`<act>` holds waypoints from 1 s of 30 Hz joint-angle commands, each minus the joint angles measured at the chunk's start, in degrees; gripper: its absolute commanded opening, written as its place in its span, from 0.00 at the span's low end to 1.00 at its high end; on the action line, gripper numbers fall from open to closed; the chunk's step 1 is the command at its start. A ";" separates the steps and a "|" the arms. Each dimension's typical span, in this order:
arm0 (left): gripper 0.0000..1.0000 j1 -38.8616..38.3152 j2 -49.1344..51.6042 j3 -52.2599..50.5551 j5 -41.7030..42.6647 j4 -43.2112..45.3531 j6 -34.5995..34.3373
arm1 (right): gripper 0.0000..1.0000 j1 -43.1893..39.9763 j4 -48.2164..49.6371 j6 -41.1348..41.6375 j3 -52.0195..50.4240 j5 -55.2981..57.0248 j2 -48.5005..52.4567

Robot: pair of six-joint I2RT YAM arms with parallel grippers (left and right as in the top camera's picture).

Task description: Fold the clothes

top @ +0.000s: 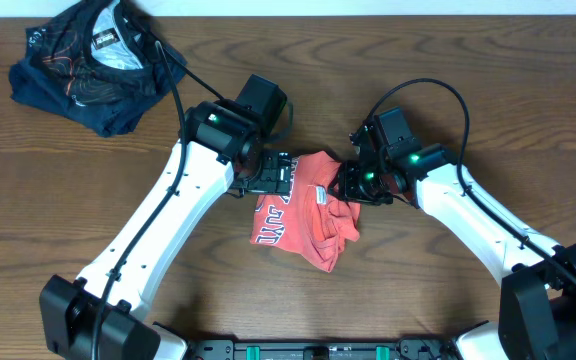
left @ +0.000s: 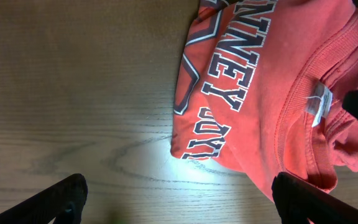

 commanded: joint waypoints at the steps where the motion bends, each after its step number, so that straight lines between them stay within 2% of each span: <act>1: 0.96 0.24 0.11 -0.48 -0.68 -0.39 -0.31 | 0.30 1.40 -0.28 1.07 0.28 2.03 1.14; 11: 0.96 0.24 0.11 -0.48 -0.68 -0.37 -0.31 | 0.04 1.40 -1.90 1.09 0.28 3.80 1.14; 17: 0.96 0.24 0.11 -0.48 -0.68 -0.35 -0.31 | 0.02 1.11 -7.72 1.09 0.63 14.14 1.14; 27: 0.96 0.24 0.11 -0.48 -0.68 -0.37 -0.31 | 0.04 -1.05 -13.60 1.07 1.05 20.09 1.14; 28: 0.96 0.24 0.11 -0.50 -0.68 -0.35 -0.31 | 0.08 -1.31 -13.90 1.09 1.14 20.02 1.14; 30: 0.96 0.24 0.11 -0.52 -0.68 -0.35 -0.31 | 0.28 -1.70 -14.91 1.07 1.64 20.02 1.14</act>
